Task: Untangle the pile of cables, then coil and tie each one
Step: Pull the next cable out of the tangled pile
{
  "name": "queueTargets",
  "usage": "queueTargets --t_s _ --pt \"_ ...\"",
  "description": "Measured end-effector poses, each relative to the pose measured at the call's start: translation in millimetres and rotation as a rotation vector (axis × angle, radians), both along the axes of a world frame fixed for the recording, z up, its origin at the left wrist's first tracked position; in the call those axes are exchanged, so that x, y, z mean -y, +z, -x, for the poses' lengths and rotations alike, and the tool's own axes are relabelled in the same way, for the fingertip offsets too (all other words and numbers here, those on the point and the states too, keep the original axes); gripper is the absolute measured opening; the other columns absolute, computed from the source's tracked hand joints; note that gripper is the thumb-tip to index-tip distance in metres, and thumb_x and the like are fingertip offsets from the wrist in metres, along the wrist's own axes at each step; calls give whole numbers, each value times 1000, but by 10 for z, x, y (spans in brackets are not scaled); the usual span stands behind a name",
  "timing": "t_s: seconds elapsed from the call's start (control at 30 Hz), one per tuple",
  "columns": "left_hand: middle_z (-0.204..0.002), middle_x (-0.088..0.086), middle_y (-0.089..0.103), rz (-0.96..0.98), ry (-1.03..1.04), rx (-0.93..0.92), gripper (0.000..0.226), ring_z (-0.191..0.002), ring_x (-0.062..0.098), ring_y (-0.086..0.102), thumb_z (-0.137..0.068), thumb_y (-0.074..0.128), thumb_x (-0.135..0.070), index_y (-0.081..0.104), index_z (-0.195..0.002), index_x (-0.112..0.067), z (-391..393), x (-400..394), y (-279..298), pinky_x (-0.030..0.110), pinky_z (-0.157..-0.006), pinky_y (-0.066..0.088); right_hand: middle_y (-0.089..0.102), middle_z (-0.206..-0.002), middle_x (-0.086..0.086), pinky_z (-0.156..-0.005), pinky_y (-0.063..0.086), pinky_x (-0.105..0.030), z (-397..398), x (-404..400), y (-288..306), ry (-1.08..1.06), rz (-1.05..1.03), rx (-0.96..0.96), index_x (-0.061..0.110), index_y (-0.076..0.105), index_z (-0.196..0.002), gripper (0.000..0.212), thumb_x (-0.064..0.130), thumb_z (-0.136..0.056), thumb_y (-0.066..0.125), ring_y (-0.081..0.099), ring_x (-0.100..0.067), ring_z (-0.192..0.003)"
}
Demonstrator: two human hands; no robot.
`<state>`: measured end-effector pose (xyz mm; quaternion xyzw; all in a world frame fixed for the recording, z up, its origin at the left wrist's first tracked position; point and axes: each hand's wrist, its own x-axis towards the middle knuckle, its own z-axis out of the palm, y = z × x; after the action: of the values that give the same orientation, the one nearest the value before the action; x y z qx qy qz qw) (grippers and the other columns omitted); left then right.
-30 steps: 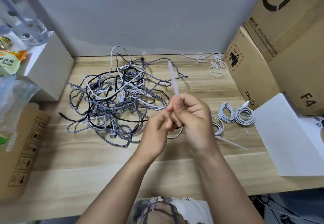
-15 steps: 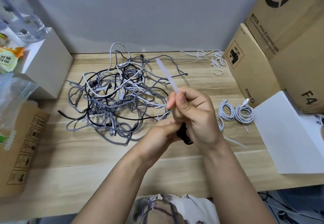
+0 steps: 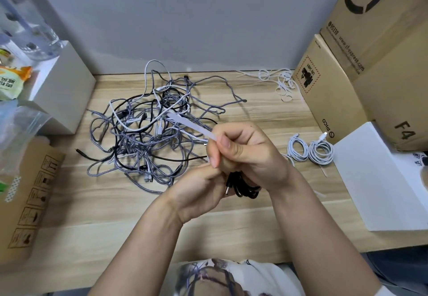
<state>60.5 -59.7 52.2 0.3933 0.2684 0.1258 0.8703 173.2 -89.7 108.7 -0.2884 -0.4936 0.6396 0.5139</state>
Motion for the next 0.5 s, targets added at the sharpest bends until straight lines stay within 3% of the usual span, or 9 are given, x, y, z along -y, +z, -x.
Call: queueTargets --t_s 0.1,0.17,0.27,0.4,0.5 --pt "-79 5 62 -6 56 24 22 -72 15 58 -72 70 -23 64 -89 -10 -10 23 68 27 -61 38 21 -48 -23 -43 19 -22 31 -17 15 -86 -22 39 24 62 -68 29 47 -85 57 18 -20 -44" --pt "-63 -1 57 23 162 45 15 -55 7 54 -78 57 -27 58 -81 -12 -26 21 142 20 -47 28 20 -54 -28 -47 20 -24 55 -18 59 -144 -54 60 25 62 -67 29 47 -85 56 19 -25 -49" --pt "-64 -1 52 34 325 85 18 -56 6 50 -93 40 -14 51 -78 -12 -42 -45 202 18 -46 29 31 -55 -18 -46 23 -29 74 -8 104 -238 -86 42 24 59 -63 32 49 -82 59 25 -26 -51" --pt "-86 3 47 119 366 240 17 -74 10 45 -88 42 -26 54 -87 -14 -41 -57 313 25 -62 32 42 -55 6 -56 19 -33 111 -30 172 -319 -146 -110 21 54 -56 35 45 -80 64 34 -13 -54" --pt "-78 -1 46 161 385 295 31 -74 9 39 -87 42 -37 59 -68 -20 -47 5 455 27 -66 25 49 -54 8 -55 22 -29 109 -39 236 -253 -195 -338 17 58 -58 30 33 -83 62 41 -6 -51"
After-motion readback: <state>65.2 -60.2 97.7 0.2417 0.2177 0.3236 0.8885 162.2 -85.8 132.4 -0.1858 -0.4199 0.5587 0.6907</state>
